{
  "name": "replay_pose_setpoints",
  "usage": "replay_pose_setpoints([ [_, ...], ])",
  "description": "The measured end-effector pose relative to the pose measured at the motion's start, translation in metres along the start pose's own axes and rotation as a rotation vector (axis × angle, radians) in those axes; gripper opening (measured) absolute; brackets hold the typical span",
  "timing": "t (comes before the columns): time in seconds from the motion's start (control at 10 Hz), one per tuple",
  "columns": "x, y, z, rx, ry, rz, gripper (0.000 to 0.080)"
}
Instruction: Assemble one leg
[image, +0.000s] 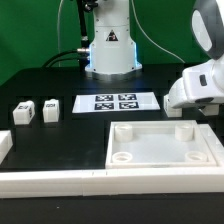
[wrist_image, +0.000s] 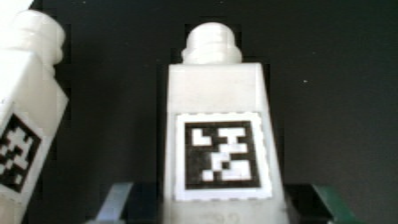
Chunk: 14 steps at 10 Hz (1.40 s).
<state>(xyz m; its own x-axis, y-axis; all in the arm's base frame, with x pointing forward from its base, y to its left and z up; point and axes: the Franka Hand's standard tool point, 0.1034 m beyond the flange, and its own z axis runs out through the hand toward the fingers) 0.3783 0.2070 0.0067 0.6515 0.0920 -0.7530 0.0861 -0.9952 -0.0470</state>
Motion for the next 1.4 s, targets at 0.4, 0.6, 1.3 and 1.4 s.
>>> replay_pose_setpoints([
  [0.4,-0.031,0.015,-0.024,-0.017,-0.064,0.01,0.0291],
  [0.6,-0.046,0.023,-0.044,-0.02,-0.071,0.025,0.0291],
  [1.3,-0.03,0.025,-0.06,0.01,0.409,0.004,0.0292],
  [1.4,-0.034,0.032,-0.07,0.011,0.458,0.002,0.0292],
])
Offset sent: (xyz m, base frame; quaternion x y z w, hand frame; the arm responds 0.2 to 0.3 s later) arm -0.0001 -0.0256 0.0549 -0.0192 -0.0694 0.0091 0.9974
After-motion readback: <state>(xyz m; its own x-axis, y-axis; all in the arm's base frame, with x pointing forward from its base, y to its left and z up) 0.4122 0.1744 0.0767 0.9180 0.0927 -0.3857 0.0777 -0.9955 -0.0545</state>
